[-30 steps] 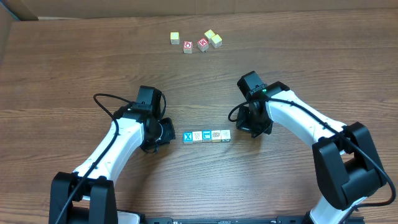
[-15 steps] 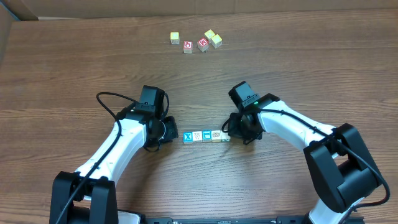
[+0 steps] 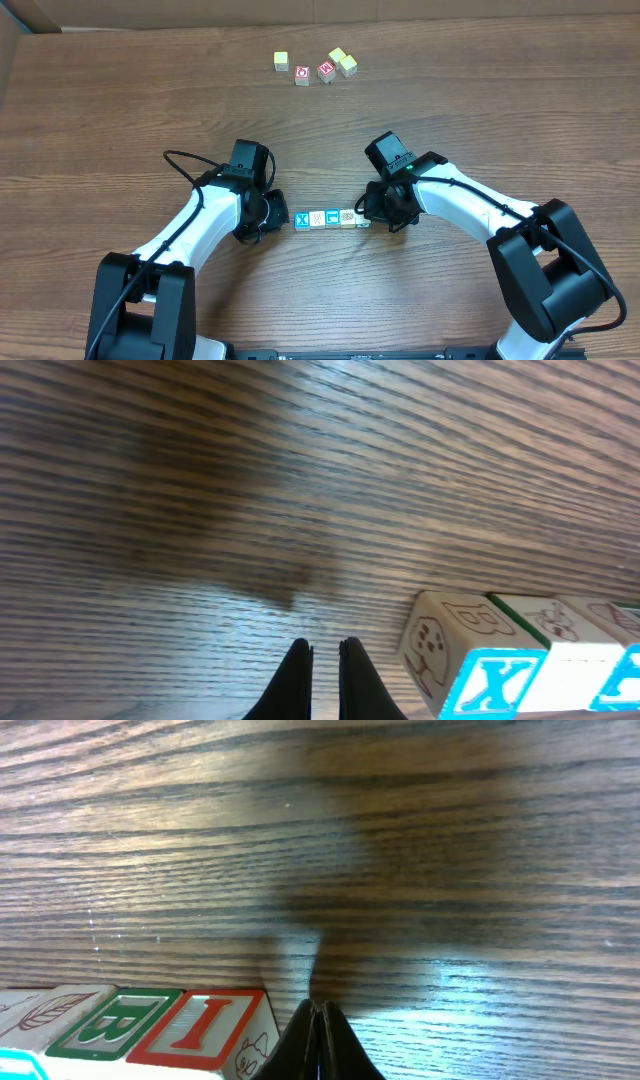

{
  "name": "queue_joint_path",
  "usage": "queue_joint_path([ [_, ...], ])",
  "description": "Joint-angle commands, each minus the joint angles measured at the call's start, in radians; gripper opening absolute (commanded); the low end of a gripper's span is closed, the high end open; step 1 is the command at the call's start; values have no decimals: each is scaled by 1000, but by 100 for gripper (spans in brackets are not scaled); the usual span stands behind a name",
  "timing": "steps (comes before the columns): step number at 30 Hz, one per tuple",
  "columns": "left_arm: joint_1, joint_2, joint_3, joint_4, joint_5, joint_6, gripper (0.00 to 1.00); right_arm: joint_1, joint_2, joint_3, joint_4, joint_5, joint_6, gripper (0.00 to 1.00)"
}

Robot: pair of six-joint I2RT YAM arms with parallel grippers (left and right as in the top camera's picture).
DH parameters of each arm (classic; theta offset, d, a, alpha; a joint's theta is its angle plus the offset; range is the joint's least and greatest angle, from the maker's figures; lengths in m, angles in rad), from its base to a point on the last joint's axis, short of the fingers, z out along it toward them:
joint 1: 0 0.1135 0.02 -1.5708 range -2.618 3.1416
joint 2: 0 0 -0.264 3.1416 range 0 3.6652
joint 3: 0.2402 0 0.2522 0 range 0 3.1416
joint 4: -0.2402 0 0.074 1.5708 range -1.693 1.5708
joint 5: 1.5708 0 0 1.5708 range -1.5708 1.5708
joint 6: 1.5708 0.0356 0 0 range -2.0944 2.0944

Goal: Flip 5 blocks
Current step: 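Press both grippers against the row ends to push the blocks together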

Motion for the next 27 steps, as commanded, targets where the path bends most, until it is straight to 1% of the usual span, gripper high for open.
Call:
queue_joint_path([
  [1,-4,9,-6,5,45,-9,4,2,-10,-5,5,-32,8,4],
  [6,-8,10,-6,5,47,-10,4,1,-10,-5,-15,-39,55,4],
  [11,-8,10,-6,2,59,-9,4,1,-10,-5,-48,-43,56,4],
  [17,-9,10,-6,0,64,-10,4,1,-10,-5,-16,-114,55,4],
  [27,-10,33,-6,0,55,-9,4,1,-10,-5,-16,-117,55,4],
])
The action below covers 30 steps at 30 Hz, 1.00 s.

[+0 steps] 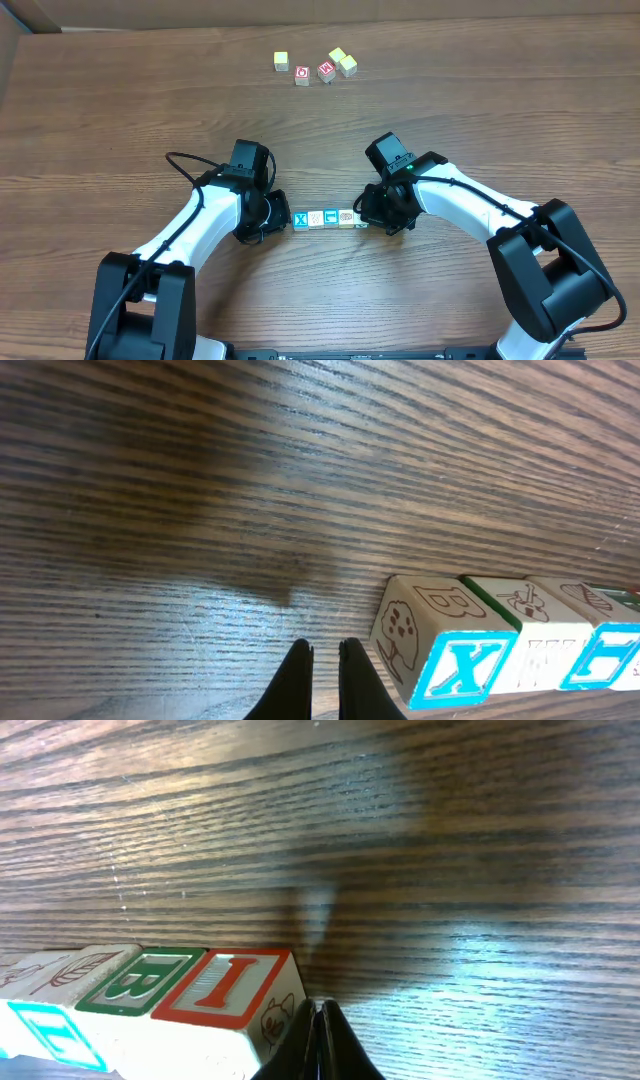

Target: Flip 5 blocks

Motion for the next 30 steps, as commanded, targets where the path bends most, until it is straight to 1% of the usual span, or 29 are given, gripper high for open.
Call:
queue_joint_path([
  [1,-9,36,-6,10,8,-6,4,2,-10,-5,4,-11,4,4],
  [7,-8,51,-4,51,14,-6,4,2,-10,-5,3,-11,4,4],
  [18,-8,51,5,76,73,-6,4,2,-10,-5,15,-11,5,4],
  [30,-8,52,5,98,68,-6,4,2,-10,-5,15,-11,5,4],
])
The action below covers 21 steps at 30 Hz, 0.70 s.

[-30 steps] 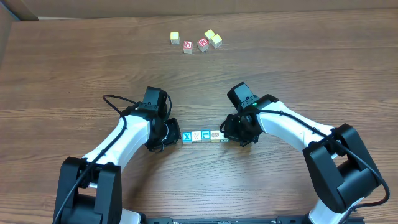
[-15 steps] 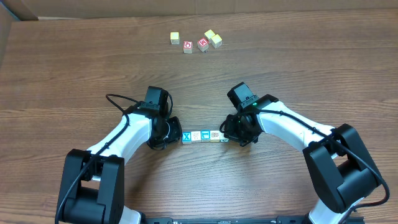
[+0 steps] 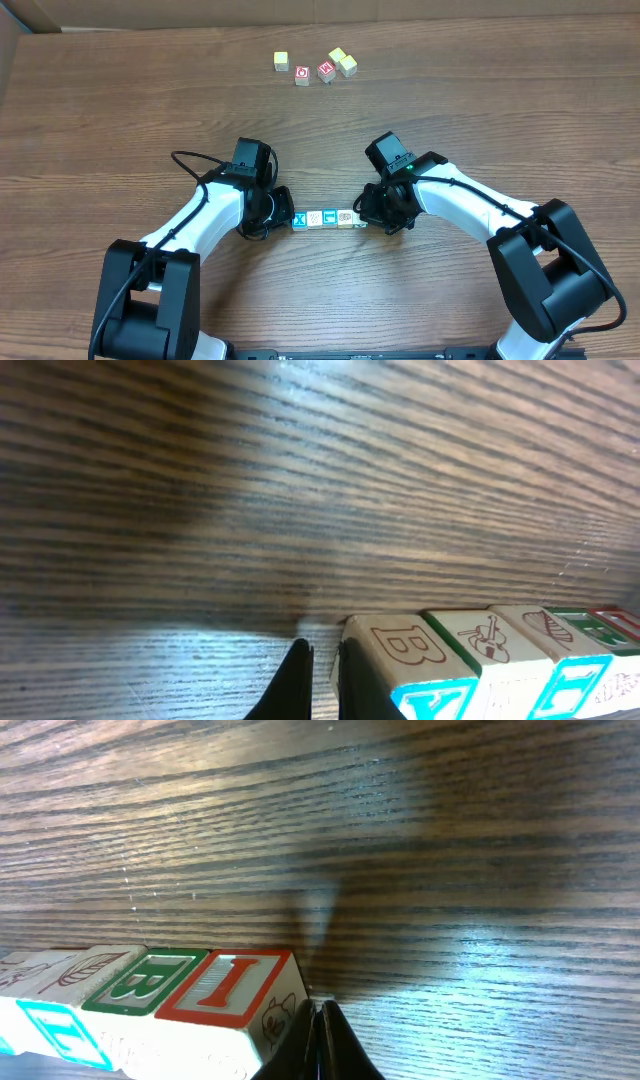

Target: Flip 5 blocks

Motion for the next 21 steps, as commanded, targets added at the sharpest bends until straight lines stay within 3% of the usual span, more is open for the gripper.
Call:
queue_joint_path([
  [1,-8,6,4,16,13,-6,4,2,-10,-5,6,-5,8,4],
  [21,-9,6,4,89,-24,-5,4,70,-10,-5,18,25,175,4],
])
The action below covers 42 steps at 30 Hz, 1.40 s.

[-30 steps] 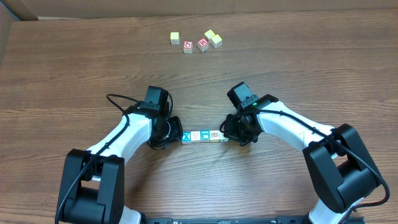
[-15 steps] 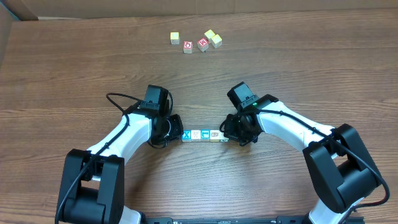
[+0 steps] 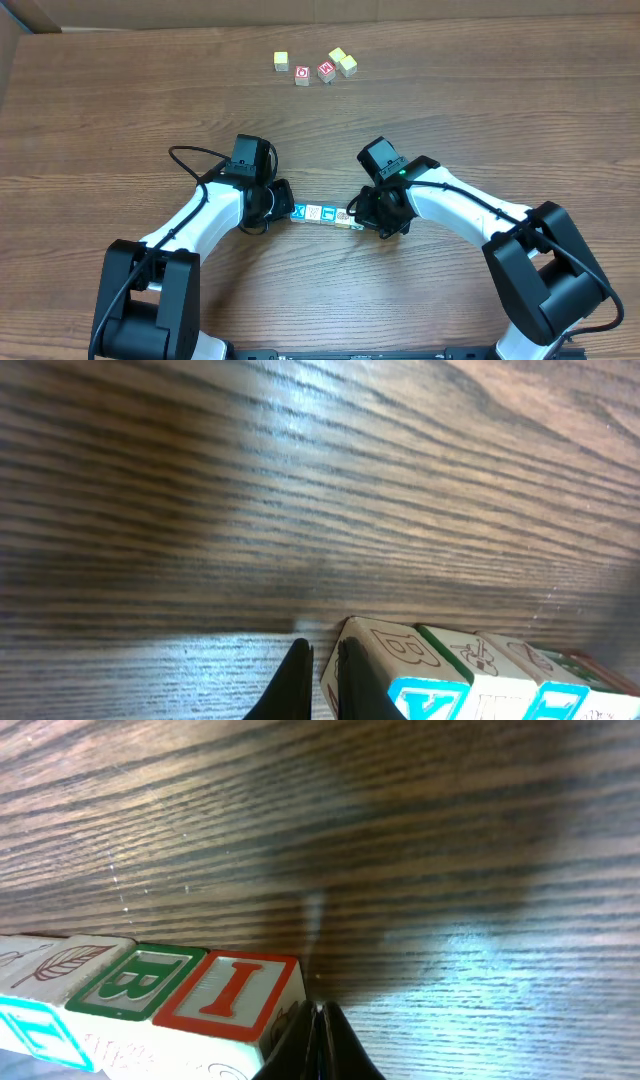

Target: Flip 5 blocks

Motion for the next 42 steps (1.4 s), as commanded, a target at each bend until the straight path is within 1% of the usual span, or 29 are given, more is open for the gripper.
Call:
queue_joint_path([
  [1,-9,6,4,12,2,-5,4,27,-10,-5,17,-13,63,4],
  [4,-9,6,4,31,2,2,4,39,-10,-5,27,-13,65,4],
  [10,-9,6,4,70,2,2,4,57,-10,-5,32,-13,118,4],
  [20,-9,6,4,123,-17,24,4,72,-10,-5,32,-21,272,4],
  [28,-9,43,4,151,-38,24,4,73,-10,-5,39,-29,274,4],
  [35,-9,88,4,184,-5,24,4,73,-10,-5,40,-34,274,4],
  [42,-9,88,4,213,-5,24,4,73,-10,-5,39,-48,326,4],
])
